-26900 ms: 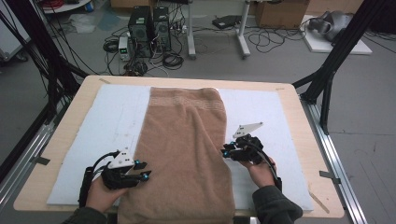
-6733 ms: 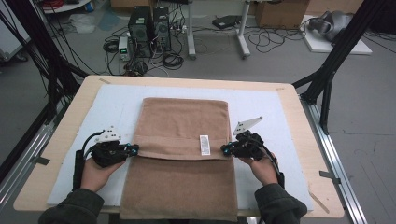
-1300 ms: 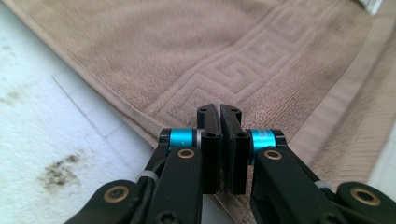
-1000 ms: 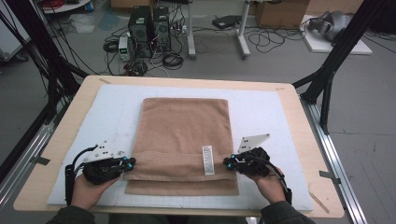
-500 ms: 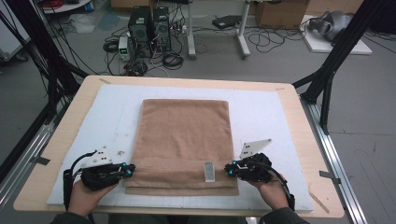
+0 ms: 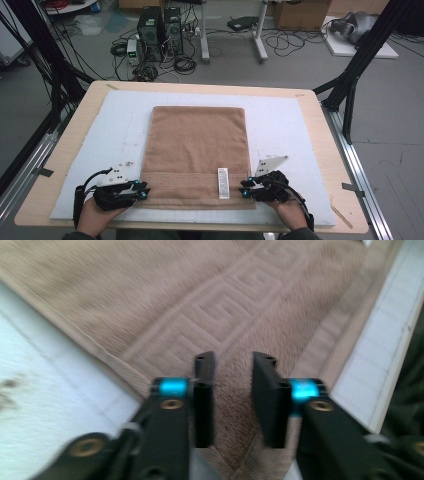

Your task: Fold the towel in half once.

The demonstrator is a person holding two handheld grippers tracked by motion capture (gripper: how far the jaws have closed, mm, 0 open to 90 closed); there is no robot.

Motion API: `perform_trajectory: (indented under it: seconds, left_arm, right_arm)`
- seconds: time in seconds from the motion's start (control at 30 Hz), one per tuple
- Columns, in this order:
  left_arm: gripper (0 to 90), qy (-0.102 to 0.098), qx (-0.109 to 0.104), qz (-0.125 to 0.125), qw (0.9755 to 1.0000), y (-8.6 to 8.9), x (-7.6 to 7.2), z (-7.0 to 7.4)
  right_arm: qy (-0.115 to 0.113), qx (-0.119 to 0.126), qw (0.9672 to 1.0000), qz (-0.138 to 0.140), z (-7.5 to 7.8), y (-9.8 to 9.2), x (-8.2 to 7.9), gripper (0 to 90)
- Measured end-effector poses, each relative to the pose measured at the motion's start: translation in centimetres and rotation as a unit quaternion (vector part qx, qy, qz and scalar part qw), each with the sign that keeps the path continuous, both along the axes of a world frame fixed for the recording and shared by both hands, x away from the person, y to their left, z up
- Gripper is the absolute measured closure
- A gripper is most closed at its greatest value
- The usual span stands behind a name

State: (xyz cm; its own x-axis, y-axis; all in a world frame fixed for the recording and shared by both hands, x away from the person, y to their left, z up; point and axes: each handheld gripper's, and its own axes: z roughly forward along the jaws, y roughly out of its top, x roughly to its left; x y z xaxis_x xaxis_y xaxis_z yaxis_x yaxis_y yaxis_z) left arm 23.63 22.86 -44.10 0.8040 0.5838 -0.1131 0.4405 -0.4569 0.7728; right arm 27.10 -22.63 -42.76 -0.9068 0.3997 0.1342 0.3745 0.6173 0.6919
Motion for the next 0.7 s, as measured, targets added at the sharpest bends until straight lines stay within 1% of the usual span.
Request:
perform_trajectory:
  seconds: [0.03,0.1,0.13,0.23,0.33,0.4,0.43,0.47,0.5,0.57,0.6,0.67,0.7]
  left_arm:
    - [81.2,-0.001,0.001,0.001,1.0,-0.1,-0.1,-0.3]
    - [84.2,-0.002,-0.006,0.006,1.0,0.0,-0.2,-0.5]
    - [84.5,0.0,-0.009,0.008,0.9999,0.1,-0.3,-0.5]
    - [84.7,0.002,-0.012,0.01,0.9999,0.2,-0.5,-0.5]
    - [84.9,0.001,-0.015,0.01,0.9998,0.4,-0.7,-0.6]
    - [84.5,0.005,-0.022,0.013,0.9997,0.5,-0.7,-0.6]
    - [82.9,0.006,-0.025,0.015,0.9996,0.5,-0.6,-0.6]
    - [78.3,0.003,-0.021,0.018,0.9996,0.5,-0.6,-0.4]
    - [73.5,0.0,-0.024,0.025,0.9994,0.4,-0.5,-0.4]
    - [66.1,-0.004,-0.03,0.035,0.9989,0.4,-0.3,0.0]
    - [62.3,-0.003,-0.036,0.041,0.9985,0.3,-0.1,0.2]
    - [56.5,-0.009,-0.04,0.047,0.998,0.4,0.4,0.6]
    - [54.3,-0.011,-0.044,0.051,0.9977,0.4,0.6,0.9]
  right_arm:
    - [0.001,-0.004,1.0,0.003,-0.2,0.2,-0.1,71.2]
    - [0.007,-0.008,0.9999,0.01,-0.7,0.3,-0.3,75.4]
    - [0.012,-0.005,0.9999,0.009,-0.9,0.3,-0.4,76.1]
    - [0.015,0.002,0.9998,0.009,-1.0,0.1,-0.6,77.8]
    - [0.015,0.002,0.9998,0.01,-1.0,0.0,-0.9,77.8]
    - [0.016,0.005,0.9998,0.009,-1.0,-0.1,-0.9,77.1]
    - [0.019,0.007,0.9998,0.009,-1.0,0.0,-0.9,75.5]
    - [0.02,0.008,0.9997,0.01,-1.0,0.0,-0.8,72.6]
    - [0.022,0.011,0.9997,0.006,-0.8,0.0,-0.8,70.1]
    - [0.015,0.022,0.9996,0.0,-0.5,-0.1,-0.5,65.3]
    - [0.014,0.025,0.9996,-0.003,-0.3,-0.1,-0.3,63.8]
    - [0.005,0.023,0.9996,-0.013,0.1,0.0,0.1,56.6]
    - [0.004,0.025,0.9995,-0.017,0.4,0.0,0.3,55.2]
